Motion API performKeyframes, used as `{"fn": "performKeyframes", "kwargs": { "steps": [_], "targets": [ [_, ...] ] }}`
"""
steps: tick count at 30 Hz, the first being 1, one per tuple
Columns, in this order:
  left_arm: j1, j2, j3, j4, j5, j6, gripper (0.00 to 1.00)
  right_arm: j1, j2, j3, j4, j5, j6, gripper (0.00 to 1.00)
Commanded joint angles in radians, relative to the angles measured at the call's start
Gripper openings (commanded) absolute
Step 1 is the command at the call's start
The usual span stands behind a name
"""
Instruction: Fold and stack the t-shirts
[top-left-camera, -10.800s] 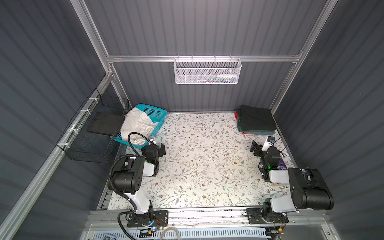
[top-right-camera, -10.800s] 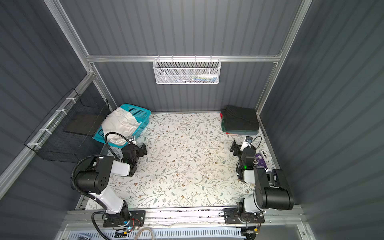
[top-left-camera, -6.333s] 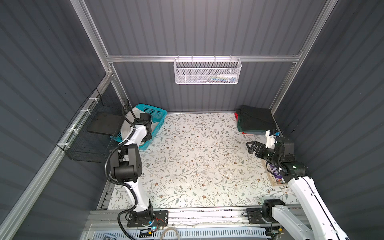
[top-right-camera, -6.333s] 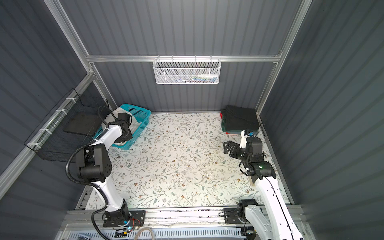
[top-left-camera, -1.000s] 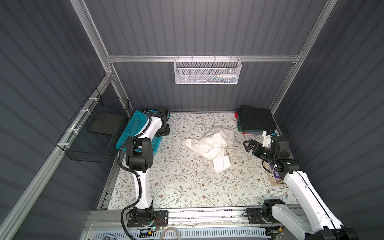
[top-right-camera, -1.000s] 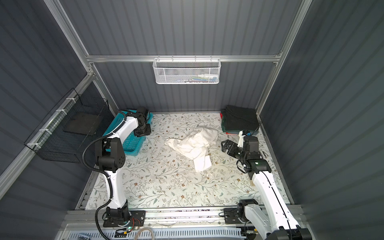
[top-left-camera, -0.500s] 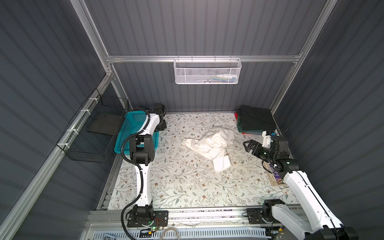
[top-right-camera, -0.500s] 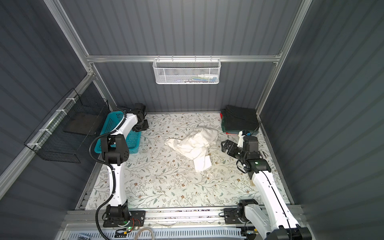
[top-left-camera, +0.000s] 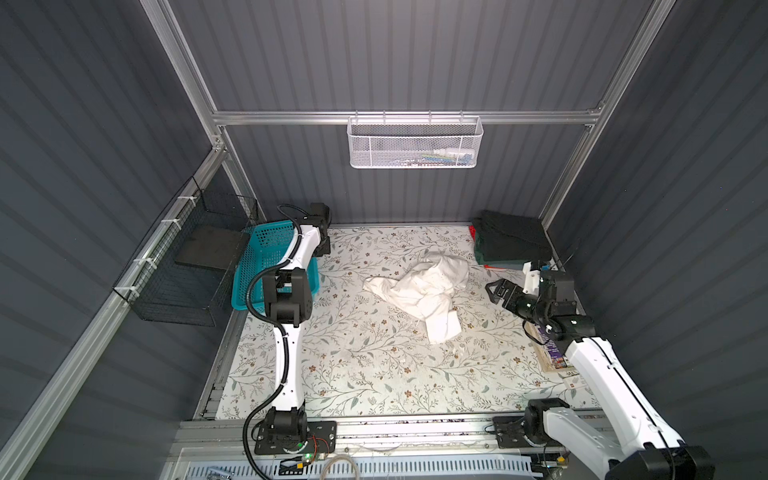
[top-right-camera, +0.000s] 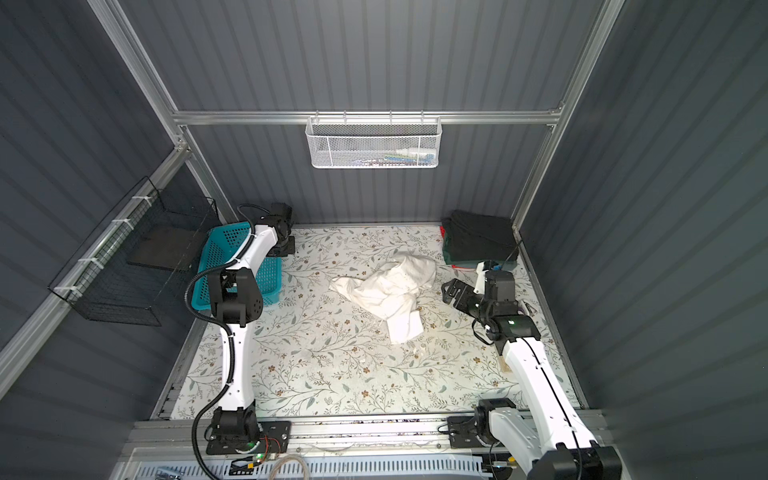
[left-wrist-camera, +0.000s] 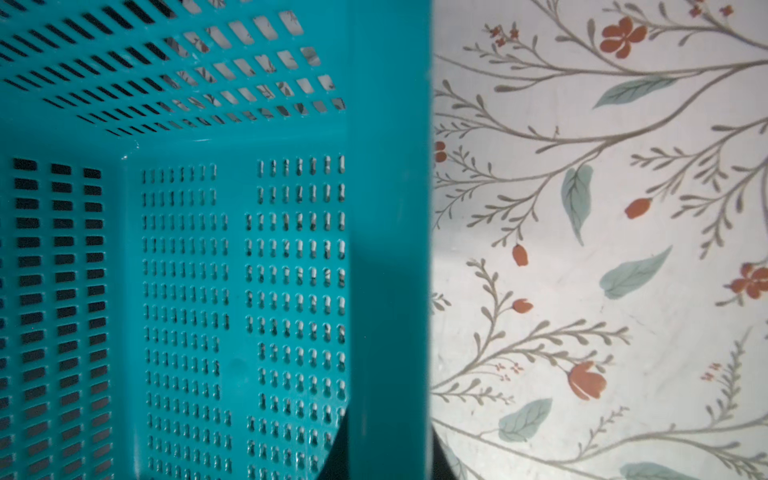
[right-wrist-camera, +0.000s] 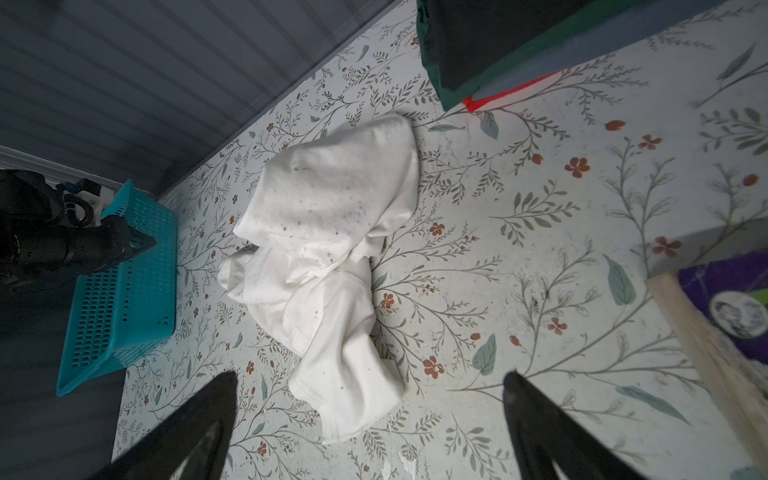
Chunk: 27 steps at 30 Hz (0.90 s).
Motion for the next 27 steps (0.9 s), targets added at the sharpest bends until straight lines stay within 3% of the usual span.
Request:
{"fn": "performKeyframes", "kwargs": {
  "steps": [1, 14, 15, 17, 20, 22, 27],
  "targets": [
    [0.009, 0.051, 0.046, 0.099, -0.004, 0.084, 0.08, -0.003, 0.013, 0.028, -0.011, 0.002, 0.009, 0.99],
    [0.009, 0.092, 0.081, 0.246, -0.092, 0.227, 0.06, -0.003, 0.038, 0.012, 0.013, -0.002, 0.027, 0.99],
    [0.009, 0.083, 0.078, 0.259, -0.097, 0.22, 0.13, -0.004, 0.042, 0.01, 0.018, -0.002, 0.028, 0.99],
    [0.01, 0.046, 0.037, 0.302, -0.079, 0.199, 0.61, -0.004, 0.051, 0.01, 0.02, -0.002, 0.031, 0.99],
    [0.009, -0.023, -0.036, 0.355, -0.053, 0.155, 0.74, -0.004, 0.063, 0.018, 0.014, -0.006, 0.032, 0.99],
    [0.005, -0.08, -0.099, 0.388, -0.063, 0.127, 0.99, -0.004, 0.066, 0.028, 0.003, -0.011, 0.038, 0.99],
    [-0.009, -0.244, -0.305, 0.503, -0.032, 0.104, 1.0, -0.002, 0.065, 0.023, 0.001, -0.04, 0.051, 0.99]
  ]
}}
